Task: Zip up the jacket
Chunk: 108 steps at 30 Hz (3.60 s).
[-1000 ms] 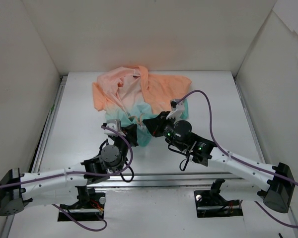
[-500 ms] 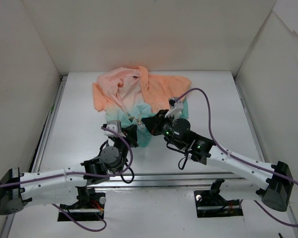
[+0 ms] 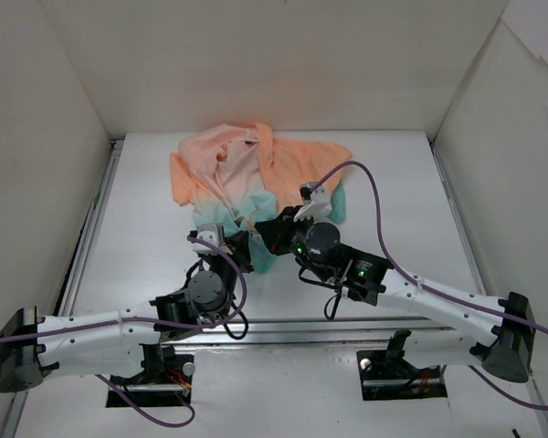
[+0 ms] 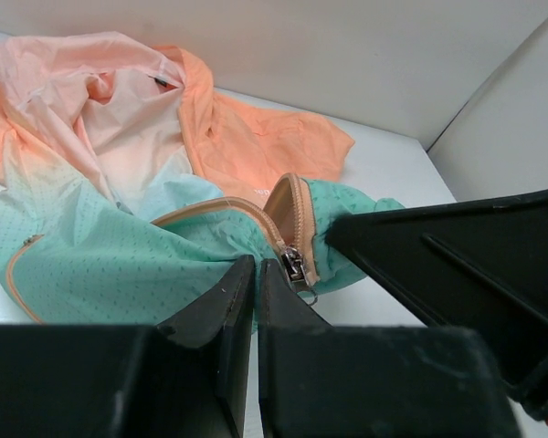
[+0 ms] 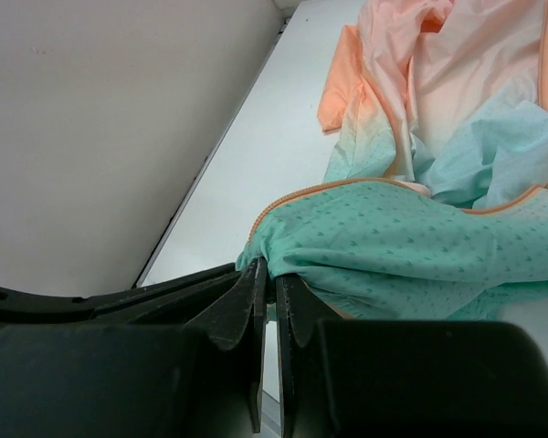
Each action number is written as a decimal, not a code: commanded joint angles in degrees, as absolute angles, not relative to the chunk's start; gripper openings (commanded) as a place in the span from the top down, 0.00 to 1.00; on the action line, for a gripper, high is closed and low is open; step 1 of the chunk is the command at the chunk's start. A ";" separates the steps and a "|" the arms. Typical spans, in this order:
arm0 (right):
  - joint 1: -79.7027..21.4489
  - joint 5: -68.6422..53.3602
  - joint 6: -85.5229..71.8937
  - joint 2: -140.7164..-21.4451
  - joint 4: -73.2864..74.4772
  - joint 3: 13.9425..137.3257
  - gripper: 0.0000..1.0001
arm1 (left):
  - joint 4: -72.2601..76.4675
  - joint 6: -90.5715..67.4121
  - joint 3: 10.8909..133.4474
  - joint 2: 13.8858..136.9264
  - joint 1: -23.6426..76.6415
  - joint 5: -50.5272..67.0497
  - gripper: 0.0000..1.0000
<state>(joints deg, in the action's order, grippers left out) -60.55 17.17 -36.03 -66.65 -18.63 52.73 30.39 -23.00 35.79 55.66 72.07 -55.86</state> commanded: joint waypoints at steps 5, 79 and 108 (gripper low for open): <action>-62.14 18.19 -36.39 -69.08 -24.70 56.60 1.00 | 32.25 -21.27 38.06 54.32 72.69 -54.94 1.00; -61.16 -13.65 -10.47 -56.95 9.85 49.04 1.00 | -17.84 -41.05 32.78 34.19 72.69 -12.14 1.00; -81.92 10.46 8.17 -69.34 4.30 53.96 0.59 | -14.68 -46.41 35.16 34.63 72.69 -10.46 1.00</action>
